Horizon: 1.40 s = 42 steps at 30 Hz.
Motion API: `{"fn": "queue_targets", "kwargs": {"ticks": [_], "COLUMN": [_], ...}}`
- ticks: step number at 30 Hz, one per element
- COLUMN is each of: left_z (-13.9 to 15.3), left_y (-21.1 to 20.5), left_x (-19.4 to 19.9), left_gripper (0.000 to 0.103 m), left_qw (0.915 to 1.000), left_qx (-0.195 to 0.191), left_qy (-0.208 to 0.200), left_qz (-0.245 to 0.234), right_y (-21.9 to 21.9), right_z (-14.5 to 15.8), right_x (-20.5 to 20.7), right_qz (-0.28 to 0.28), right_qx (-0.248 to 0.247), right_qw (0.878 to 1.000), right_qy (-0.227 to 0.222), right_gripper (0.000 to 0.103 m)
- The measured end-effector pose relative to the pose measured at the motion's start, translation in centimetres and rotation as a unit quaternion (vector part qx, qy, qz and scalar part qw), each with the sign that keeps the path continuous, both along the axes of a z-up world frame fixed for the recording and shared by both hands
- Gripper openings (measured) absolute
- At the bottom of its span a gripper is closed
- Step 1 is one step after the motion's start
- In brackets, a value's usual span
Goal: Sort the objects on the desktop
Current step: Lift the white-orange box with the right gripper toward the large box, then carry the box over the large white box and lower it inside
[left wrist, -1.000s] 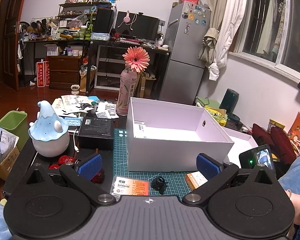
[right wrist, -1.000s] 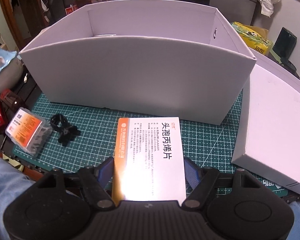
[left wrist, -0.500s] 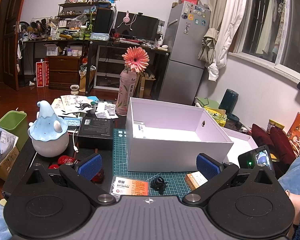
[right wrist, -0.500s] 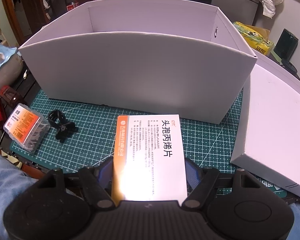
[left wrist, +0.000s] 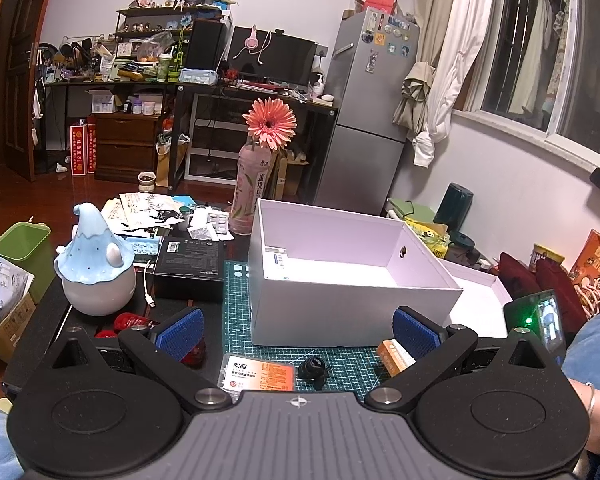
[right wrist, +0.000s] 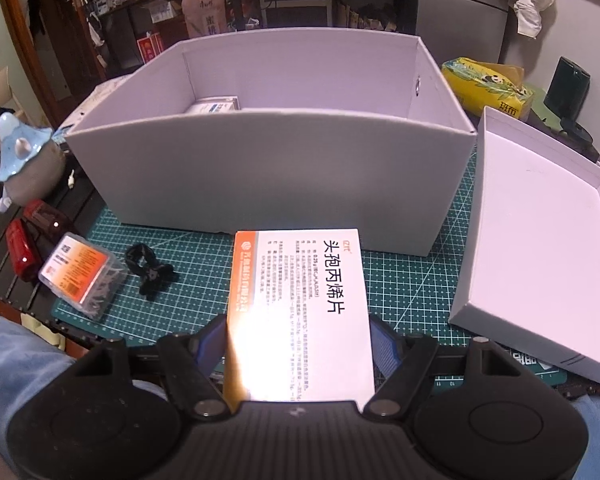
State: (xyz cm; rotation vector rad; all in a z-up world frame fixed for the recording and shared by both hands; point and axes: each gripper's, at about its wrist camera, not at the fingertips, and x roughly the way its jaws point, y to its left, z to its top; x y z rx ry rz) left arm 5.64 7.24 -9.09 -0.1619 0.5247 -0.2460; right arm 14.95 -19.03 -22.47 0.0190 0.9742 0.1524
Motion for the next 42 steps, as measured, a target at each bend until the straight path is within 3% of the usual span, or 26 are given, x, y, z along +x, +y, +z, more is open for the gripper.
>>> {"fn": "queue_targets", "kwargs": {"ticks": [12,30,42], "left_z": [0.1,0.0,0.1], "left_y": [-0.2,-0.4,-0.5], "left_x": [-0.1,-0.5,-0.6], "left_gripper": [0.102,0.102,0.102], "left_qw": [0.9999,0.999,0.9987], "left_qx": [-0.001,-0.002,0.0], "left_qy": [-0.004,-0.009,-0.011], "left_qz": [-0.015,-0.043,-0.05], "right_y": [1.5,2.2,2.8], "right_z": [2.9,8.6,11.5], "right_x": [-1.2,-0.1,1.7], "right_qz": [0.039,0.07,0.08], "right_qx": [-0.026,0.001,0.012], "right_qw": [0.998,0.995,0.995], "right_qy": [-0.039,-0.067,-0.055], "right_gripper": [0.072,0.072,0.072]}}
